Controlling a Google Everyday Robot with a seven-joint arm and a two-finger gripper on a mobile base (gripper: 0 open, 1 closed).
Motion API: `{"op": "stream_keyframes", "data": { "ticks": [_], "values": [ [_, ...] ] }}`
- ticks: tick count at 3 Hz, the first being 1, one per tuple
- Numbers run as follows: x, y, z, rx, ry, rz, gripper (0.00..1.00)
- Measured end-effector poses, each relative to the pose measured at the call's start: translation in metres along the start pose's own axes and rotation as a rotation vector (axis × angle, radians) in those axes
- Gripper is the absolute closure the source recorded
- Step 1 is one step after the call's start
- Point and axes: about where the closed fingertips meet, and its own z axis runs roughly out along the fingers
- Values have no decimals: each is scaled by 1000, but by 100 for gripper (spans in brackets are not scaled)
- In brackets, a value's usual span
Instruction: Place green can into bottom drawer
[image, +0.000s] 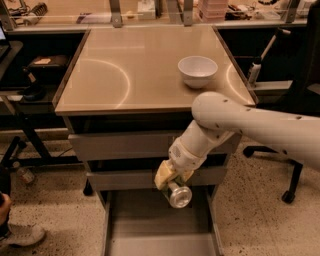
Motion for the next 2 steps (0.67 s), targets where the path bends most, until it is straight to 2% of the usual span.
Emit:
{"op": "stream_keyframes", "data": {
  "ticks": [1,2],
  "values": [
    [0,-41,74,-105,-15,112,100],
    [0,-41,74,-106,-15,112,100]
  ]
}}
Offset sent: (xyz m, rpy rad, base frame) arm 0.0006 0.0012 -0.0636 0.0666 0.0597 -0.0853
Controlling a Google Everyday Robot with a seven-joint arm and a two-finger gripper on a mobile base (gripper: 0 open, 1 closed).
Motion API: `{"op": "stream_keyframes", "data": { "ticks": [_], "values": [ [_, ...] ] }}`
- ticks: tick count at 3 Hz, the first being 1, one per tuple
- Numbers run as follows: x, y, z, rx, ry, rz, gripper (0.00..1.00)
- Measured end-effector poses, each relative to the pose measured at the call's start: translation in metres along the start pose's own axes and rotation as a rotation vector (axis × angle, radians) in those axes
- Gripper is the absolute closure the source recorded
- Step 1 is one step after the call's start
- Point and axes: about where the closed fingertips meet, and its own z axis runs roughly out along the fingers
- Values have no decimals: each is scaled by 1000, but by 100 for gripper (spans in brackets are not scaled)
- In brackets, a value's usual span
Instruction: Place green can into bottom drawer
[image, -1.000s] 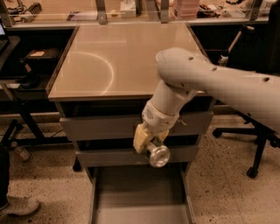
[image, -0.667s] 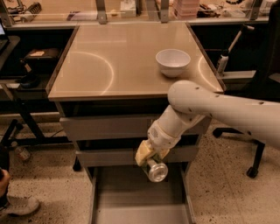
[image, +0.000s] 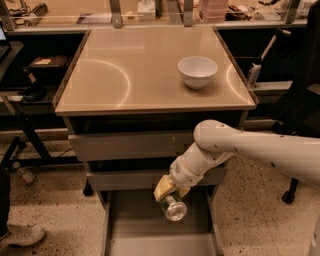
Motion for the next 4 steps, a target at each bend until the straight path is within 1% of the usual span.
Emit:
{"op": "stream_keyframes", "data": {
  "ticks": [1,2,3,4],
  "values": [
    [-1,-10,24,-54,-27,30,100],
    [1,-33,75,-153,-89,111,100],
    [-5,-69,119,-232,-128,198,100],
    [2,-74,138,-251,-102,220,100]
  ]
}}
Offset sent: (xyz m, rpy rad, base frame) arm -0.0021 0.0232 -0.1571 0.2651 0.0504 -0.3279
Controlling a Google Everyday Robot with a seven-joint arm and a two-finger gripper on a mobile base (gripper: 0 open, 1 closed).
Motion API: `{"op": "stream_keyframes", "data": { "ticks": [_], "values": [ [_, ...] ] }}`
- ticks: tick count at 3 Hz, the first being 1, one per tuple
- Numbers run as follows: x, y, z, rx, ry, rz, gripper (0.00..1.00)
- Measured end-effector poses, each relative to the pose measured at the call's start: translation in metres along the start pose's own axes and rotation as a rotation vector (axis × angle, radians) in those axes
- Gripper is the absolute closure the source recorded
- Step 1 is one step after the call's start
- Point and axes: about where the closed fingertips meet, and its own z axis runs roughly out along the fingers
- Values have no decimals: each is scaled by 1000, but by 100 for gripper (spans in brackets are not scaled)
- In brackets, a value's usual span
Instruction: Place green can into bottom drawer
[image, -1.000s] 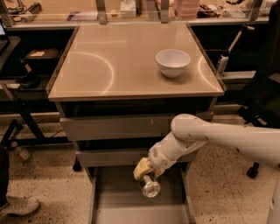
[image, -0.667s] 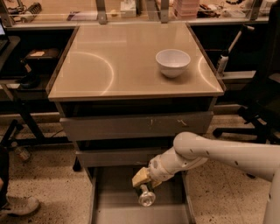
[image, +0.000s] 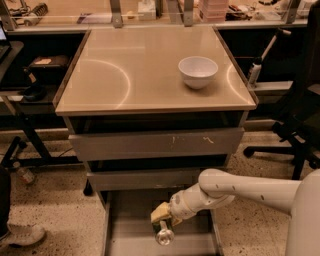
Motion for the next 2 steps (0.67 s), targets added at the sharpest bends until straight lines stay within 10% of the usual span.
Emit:
{"op": "stream_keyframes", "data": {
  "ticks": [2],
  "values": [
    [0,-8,12,-28,0,17,100]
  ]
}}
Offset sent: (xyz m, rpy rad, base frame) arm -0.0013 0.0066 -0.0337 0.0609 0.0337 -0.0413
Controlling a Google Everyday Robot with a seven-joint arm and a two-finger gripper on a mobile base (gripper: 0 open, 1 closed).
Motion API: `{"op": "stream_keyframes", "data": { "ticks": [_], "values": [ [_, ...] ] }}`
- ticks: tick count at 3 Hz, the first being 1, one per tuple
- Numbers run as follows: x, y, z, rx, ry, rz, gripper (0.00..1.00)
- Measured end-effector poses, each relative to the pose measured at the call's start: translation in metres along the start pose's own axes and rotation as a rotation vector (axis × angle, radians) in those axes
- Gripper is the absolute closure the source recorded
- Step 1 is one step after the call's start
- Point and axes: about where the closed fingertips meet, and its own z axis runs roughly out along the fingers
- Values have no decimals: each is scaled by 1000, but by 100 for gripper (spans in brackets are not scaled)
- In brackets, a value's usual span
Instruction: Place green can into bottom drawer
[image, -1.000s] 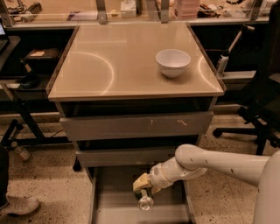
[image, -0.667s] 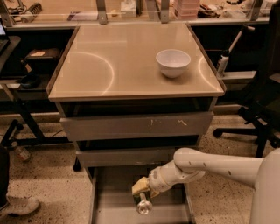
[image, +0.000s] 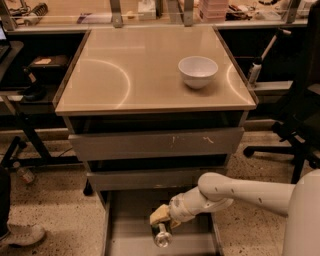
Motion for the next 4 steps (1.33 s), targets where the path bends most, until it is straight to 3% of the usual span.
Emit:
{"op": "stream_keyframes", "data": {
  "ticks": [2,3,4],
  "values": [
    [-25,-51,48,-102,-90,81,100],
    [-39,-89,78,-141,-106,166,100],
    [-39,-89,78,-141,-106,166,100]
  ]
}}
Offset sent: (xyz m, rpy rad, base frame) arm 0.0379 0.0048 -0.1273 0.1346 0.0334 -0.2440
